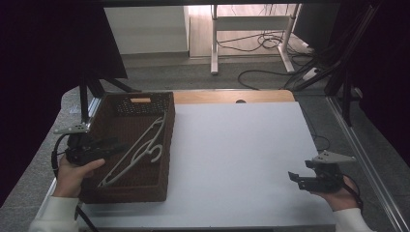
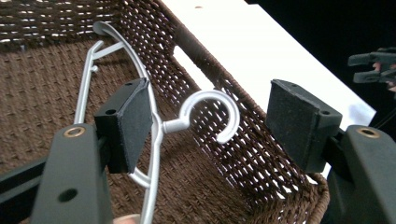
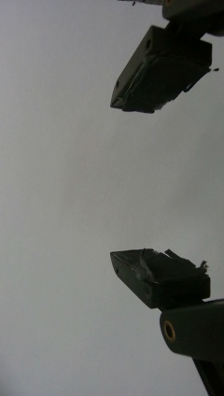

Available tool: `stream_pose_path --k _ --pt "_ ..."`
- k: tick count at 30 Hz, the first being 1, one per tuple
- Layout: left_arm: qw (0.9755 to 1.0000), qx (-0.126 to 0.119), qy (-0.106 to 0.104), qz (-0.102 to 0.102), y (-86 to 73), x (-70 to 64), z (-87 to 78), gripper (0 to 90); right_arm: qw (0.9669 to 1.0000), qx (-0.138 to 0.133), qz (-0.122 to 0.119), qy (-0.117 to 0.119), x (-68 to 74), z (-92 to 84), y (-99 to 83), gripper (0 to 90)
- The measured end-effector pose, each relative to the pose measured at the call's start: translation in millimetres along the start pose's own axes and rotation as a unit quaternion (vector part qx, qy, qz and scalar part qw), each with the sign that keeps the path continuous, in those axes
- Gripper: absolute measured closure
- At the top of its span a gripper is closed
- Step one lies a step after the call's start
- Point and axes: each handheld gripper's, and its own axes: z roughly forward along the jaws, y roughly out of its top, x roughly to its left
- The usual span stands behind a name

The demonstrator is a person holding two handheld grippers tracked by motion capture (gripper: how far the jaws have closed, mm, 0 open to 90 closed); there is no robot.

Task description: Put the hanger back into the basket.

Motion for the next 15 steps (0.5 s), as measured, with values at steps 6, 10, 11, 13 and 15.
stream_pose_path --k 6,10,11,13,15 --pt "0.9997 0.009 0.022 0.008 0.9 -20.6 15.4 31.2 1.0000 -0.004 0.000 0.001 1.0 0.2 3.4 22.4" --pt "0.9993 0.017 0.023 0.024 -0.3 -36.5 26.2 31.0 1.0000 -0.001 -0.004 0.005 1.5 2.9 3.1 22.3" --pt "0.9992 0.019 0.022 0.028 -0.6 -41.1 29.5 30.8 1.0000 0.000 -0.004 0.005 1.0 3.2 2.8 22.3" --pt "0.9991 0.021 0.018 0.032 -0.9 -47.1 34.1 30.6 1.0000 -0.001 -0.002 0.006 -0.1 3.6 2.5 22.2" --pt "0.9991 0.022 0.009 0.034 -1.8 -51.7 39.2 30.4 1.0000 -0.002 -0.003 0.006 -0.7 3.5 2.8 22.2"
